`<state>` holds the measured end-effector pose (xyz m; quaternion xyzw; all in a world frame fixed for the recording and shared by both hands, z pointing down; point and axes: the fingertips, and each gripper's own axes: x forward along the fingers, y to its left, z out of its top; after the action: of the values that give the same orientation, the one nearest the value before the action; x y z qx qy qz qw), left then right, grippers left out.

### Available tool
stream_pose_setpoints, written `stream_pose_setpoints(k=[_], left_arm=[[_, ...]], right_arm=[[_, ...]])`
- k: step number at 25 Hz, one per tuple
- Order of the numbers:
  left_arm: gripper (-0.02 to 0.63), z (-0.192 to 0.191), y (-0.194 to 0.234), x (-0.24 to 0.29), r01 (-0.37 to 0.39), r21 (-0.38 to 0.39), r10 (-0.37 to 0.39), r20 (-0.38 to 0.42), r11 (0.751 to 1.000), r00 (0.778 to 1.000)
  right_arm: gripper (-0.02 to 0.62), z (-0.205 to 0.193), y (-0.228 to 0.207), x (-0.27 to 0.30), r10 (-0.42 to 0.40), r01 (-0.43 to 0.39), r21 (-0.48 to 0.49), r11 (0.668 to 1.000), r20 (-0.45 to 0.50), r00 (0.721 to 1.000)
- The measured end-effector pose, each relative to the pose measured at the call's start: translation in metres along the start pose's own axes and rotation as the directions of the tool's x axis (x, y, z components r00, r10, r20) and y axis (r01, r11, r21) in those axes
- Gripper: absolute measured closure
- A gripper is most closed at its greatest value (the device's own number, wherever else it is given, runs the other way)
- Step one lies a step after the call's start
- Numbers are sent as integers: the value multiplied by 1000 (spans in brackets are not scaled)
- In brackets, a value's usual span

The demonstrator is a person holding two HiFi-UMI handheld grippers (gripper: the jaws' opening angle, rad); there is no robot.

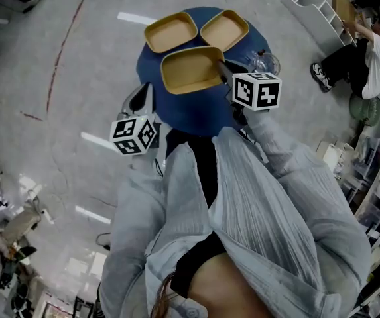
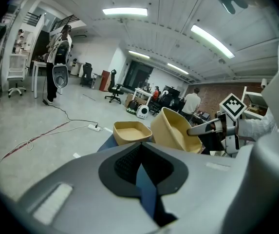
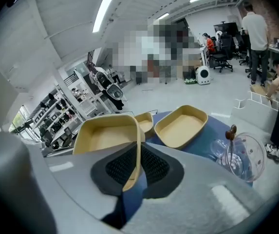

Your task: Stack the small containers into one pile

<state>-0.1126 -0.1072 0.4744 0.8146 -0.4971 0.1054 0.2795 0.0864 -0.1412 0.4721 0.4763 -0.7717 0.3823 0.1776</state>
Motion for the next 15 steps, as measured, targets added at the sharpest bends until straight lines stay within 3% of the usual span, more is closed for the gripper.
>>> stream_pose_setpoints(k=[8,15], left_arm=[[591,22,-3,12,-3,30,2,40,1000,999],[591,38,9,23,-20,32,19,48,999,999]], right_arm=[[571,57,8,13,47,-44,-50,998,63,997],[571,99,7,46,27,-22,-103,994,39,999]])
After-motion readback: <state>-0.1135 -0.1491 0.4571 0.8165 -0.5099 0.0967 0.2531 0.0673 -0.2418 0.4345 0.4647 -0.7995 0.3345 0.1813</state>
